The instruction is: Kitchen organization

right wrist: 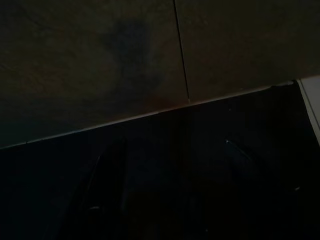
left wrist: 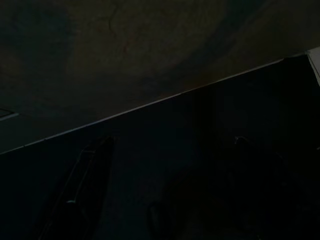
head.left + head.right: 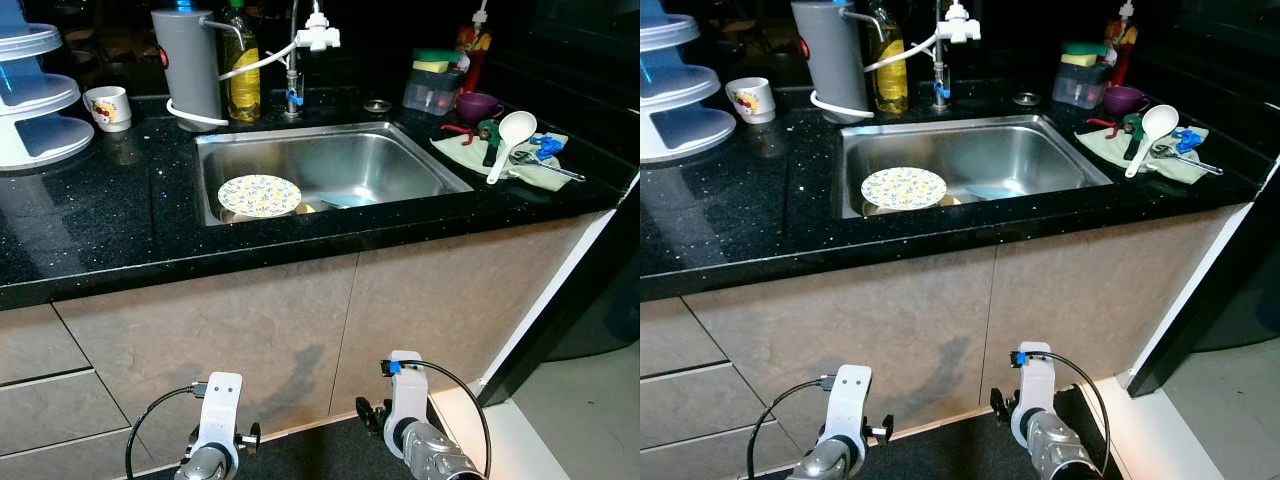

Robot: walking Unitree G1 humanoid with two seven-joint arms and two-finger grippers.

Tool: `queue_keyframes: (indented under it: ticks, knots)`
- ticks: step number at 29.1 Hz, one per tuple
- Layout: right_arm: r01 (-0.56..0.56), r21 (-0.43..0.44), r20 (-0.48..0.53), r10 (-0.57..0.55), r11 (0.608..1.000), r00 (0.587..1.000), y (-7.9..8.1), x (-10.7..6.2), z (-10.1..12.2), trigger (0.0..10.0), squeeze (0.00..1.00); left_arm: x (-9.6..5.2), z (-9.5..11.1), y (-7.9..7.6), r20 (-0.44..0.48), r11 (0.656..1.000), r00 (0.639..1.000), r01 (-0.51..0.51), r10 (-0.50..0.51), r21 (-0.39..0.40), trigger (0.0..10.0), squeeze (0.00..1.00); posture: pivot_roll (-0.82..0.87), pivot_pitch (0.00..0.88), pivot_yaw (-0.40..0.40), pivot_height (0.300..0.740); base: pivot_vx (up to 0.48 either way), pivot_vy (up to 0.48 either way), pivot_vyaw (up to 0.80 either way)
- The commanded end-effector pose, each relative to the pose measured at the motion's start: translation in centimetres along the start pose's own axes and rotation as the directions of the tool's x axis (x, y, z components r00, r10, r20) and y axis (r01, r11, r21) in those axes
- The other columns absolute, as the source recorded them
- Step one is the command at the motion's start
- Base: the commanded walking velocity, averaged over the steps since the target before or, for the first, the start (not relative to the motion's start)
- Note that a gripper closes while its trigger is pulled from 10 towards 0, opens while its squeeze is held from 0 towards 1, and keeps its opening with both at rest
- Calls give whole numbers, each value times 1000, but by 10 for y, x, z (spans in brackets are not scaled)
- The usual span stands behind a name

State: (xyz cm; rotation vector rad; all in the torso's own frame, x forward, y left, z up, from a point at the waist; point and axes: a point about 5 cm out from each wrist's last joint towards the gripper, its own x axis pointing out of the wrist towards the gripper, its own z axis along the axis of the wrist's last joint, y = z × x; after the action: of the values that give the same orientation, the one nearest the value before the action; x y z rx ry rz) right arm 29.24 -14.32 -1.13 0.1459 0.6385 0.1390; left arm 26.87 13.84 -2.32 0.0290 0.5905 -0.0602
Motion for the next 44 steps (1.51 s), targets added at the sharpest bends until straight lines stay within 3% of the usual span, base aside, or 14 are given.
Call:
queue_keyframes:
  ticks: [1,13,24,34,39,44]
  knots:
    - [1,-17,-20,-1,1000,1000,1,-1,-7,10000,0,-1,-5,0,-13,1000,1000,0,0,9,10000,0,-68,62,-32,740,0,0,0]
    - [-9,-54,-27,8,998,1000,2,-1,-8,10000,0,-1,-7,-1,-21,1000,1000,0,1,12,10000,0,-76,63,-33,740,0,0,0]
    - [-23,-189,-34,17,982,999,7,0,-7,10000,0,-1,-7,-2,-26,1000,1000,-5,5,28,10000,0,-80,70,-46,740,0,0,0]
    - [-31,-219,-40,22,975,999,8,-1,-13,10000,0,-4,-14,-3,-35,999,999,-1,3,38,10000,0,-80,11,-51,740,0,0,0]
    - [-39,-186,-24,35,982,999,6,0,-4,10000,0,0,-5,-5,-33,1000,999,4,-3,30,10000,0,-69,98,-68,740,0,0,0]
    - [-33,-178,-6,32,983,999,5,1,3,10000,0,1,-2,-2,-36,1000,999,-26,26,3,10000,0,-73,112,-62,740,0,0,0]
